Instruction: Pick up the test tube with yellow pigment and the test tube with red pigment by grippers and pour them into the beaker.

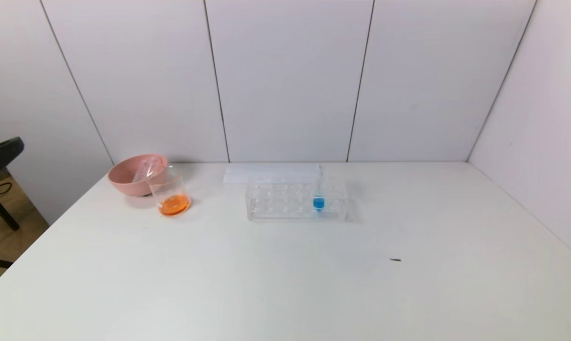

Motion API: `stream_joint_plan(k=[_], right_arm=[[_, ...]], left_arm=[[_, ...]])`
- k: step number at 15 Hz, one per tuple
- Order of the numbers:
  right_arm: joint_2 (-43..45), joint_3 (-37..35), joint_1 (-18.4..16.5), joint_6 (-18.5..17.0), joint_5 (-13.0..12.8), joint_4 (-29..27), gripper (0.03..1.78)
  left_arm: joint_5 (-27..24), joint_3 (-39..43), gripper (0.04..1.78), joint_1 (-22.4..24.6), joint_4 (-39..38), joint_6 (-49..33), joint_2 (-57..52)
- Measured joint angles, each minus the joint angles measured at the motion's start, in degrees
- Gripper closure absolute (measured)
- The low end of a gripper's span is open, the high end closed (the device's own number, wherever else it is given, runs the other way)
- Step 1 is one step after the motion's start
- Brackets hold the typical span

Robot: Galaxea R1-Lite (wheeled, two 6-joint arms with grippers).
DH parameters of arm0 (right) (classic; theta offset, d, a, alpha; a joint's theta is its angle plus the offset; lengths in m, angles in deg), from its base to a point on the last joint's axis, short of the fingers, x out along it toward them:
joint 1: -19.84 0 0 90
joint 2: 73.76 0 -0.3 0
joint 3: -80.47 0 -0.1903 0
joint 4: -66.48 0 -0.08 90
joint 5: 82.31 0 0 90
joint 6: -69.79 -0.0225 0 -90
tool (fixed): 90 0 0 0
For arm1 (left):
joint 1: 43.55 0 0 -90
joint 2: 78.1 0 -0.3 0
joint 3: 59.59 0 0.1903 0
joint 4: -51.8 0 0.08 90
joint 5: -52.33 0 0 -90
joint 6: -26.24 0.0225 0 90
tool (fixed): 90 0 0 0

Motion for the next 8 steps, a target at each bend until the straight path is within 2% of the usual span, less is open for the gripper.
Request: stream_joint_plan(k=[8], right_arm=[[0.0, 0.0, 0.0, 0.0, 0.0, 0.0, 0.11]], left_arm=[[-0.3, 7.0, 0.06, 0.0, 0.1, 0.1, -13.7]])
